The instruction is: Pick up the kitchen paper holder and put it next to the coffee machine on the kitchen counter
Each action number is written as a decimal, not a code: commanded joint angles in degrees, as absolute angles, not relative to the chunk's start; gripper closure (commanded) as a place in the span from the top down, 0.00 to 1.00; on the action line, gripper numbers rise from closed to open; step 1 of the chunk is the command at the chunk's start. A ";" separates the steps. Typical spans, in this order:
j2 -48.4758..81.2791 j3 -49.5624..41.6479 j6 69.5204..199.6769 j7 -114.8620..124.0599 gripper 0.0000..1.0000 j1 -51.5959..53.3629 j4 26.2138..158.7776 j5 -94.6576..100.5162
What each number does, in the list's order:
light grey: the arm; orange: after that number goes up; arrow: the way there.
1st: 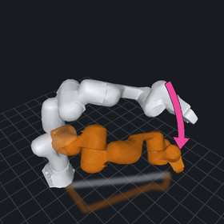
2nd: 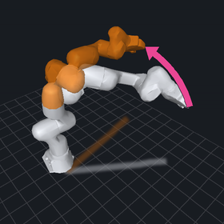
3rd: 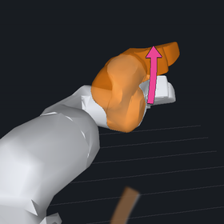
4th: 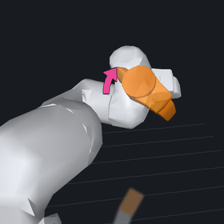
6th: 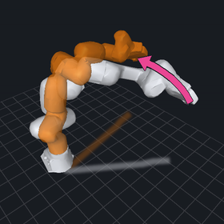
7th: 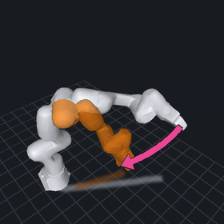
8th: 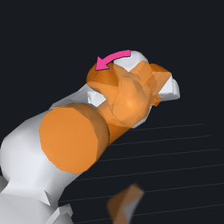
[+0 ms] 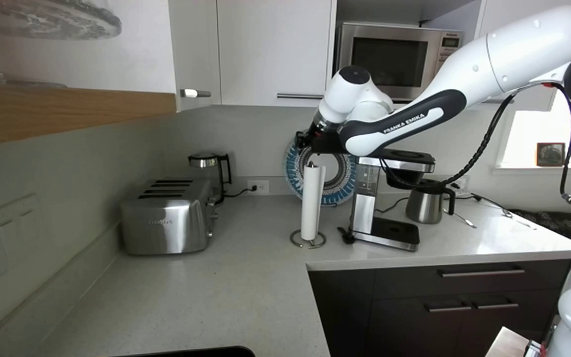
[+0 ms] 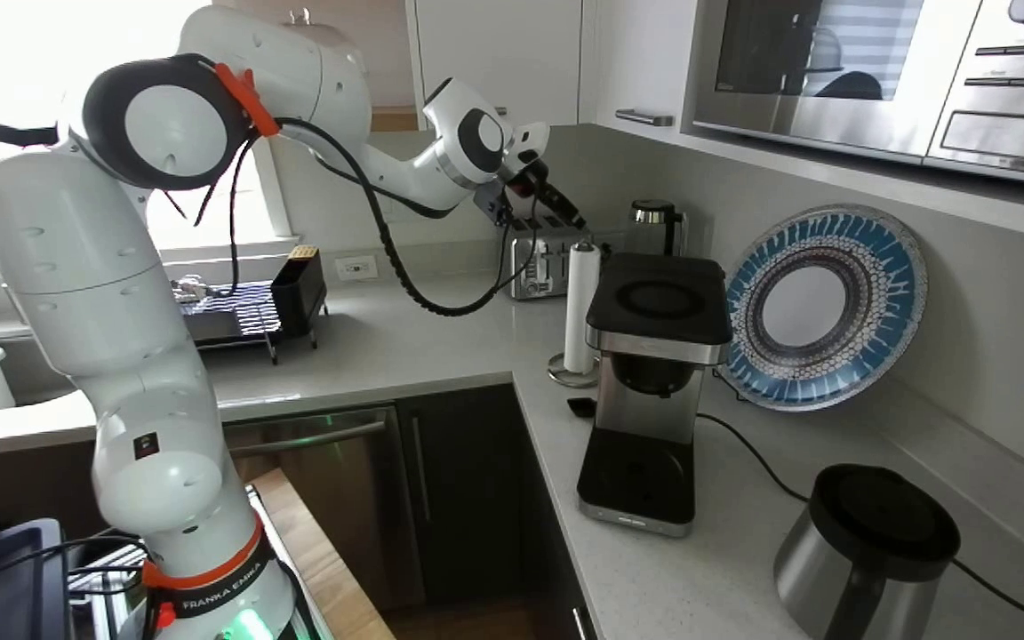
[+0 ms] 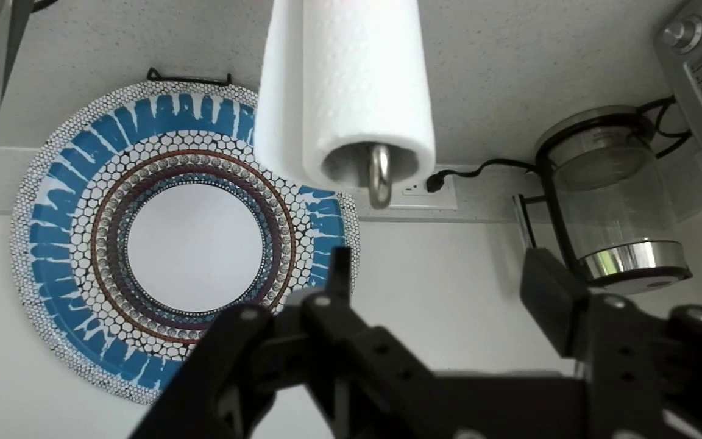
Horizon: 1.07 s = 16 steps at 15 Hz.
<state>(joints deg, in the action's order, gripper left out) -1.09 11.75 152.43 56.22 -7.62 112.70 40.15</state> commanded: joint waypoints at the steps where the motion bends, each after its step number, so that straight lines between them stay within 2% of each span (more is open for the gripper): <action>1: -6.07 9.92 147.11 52.19 0.99 -2.39 116.90 30.69; 4: -13.27 10.49 139.49 48.18 1.00 0.92 123.35 20.04; 10: -32.36 10.96 124.19 51.31 1.00 2.03 134.13 13.48; 16: -45.37 5.04 113.07 38.00 1.00 1.64 133.26 6.54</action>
